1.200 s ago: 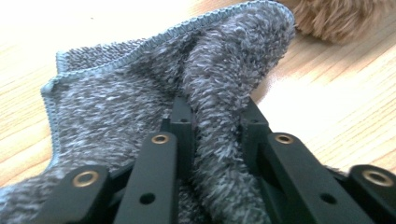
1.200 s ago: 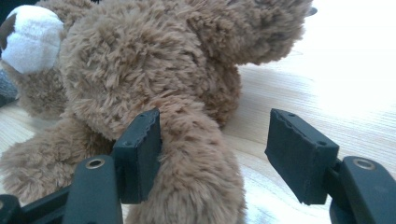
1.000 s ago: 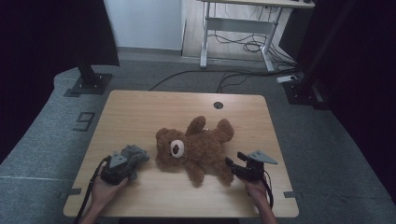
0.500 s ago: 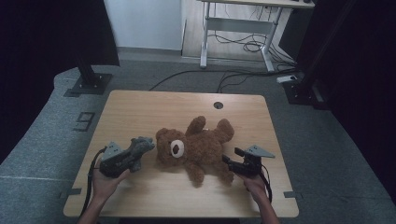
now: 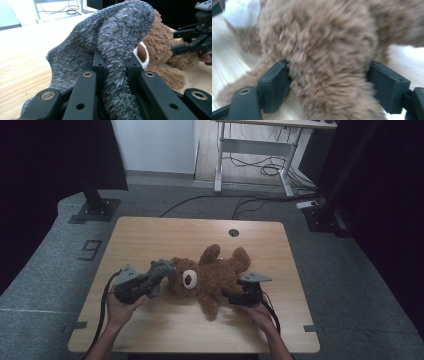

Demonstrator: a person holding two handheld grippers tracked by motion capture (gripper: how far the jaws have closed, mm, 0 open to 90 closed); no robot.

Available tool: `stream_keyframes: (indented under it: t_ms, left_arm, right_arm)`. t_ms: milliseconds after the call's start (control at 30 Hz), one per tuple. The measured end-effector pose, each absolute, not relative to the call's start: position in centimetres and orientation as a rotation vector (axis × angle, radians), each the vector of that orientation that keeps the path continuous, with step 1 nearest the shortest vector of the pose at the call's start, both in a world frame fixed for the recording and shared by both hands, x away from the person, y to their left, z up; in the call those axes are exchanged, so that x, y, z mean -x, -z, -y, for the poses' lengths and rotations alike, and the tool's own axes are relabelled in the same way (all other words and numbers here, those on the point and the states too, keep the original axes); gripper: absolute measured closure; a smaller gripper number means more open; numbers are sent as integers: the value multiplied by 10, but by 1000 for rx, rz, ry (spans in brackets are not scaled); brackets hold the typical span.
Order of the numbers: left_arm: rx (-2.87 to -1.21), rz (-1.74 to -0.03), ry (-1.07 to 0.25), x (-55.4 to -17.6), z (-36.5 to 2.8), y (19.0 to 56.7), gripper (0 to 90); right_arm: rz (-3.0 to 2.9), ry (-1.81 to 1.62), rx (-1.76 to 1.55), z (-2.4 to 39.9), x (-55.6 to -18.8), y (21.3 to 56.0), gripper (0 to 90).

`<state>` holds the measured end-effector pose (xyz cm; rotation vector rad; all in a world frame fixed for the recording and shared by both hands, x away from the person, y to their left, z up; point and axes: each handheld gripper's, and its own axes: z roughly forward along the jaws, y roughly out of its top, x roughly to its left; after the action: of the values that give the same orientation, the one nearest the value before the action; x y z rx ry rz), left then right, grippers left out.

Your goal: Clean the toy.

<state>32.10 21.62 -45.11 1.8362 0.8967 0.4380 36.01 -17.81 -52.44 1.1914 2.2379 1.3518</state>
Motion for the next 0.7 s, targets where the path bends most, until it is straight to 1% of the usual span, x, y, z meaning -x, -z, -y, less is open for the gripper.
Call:
stream_keyframes:
  t_ms: [67,100,200,267,300,400,433,467,500,567,700]
  left_arm:
    - [-1833,-892,-428,-323,-211,452,751]
    - [-1832,-889,-426,-323,-209,452,751]
    - [-1832,-867,-422,-323,-198,451,750]
    - [-1834,-850,-418,-323,-191,450,750]
    - [-1837,-842,-421,-323,-187,449,750]
    - [-1836,-811,-419,-324,-174,447,749]
    - [-1843,-804,-424,-325,-169,446,749]
    - [-1847,-801,-427,-327,-166,445,749]
    - [-1843,-797,-432,-329,-160,445,749]
    - [-1842,-797,-421,-335,-153,444,749]
    - [-1871,-800,-451,-347,-137,444,749]
  right_arm:
    - [-2273,-1324,-1167,175,-359,532,259]
    - [-2273,-1324,-1167,175,-359,532,259]
    - [-2285,-1306,-1167,175,-358,535,306]
    - [-2274,-1299,-1144,177,-355,536,392]
    - [-2274,-1299,-1144,177,-355,536,392]
    - [-2277,-1283,-1116,177,-352,537,484]
    - [-2272,-1265,-1083,176,-351,537,532]
    - [-2272,-1265,-1083,176,-351,537,532]
    - [-2268,-1253,-1061,175,-349,537,561]
    - [-2269,-1254,-1059,175,-349,537,569]
    - [-2276,-1267,-1049,177,-349,537,587]
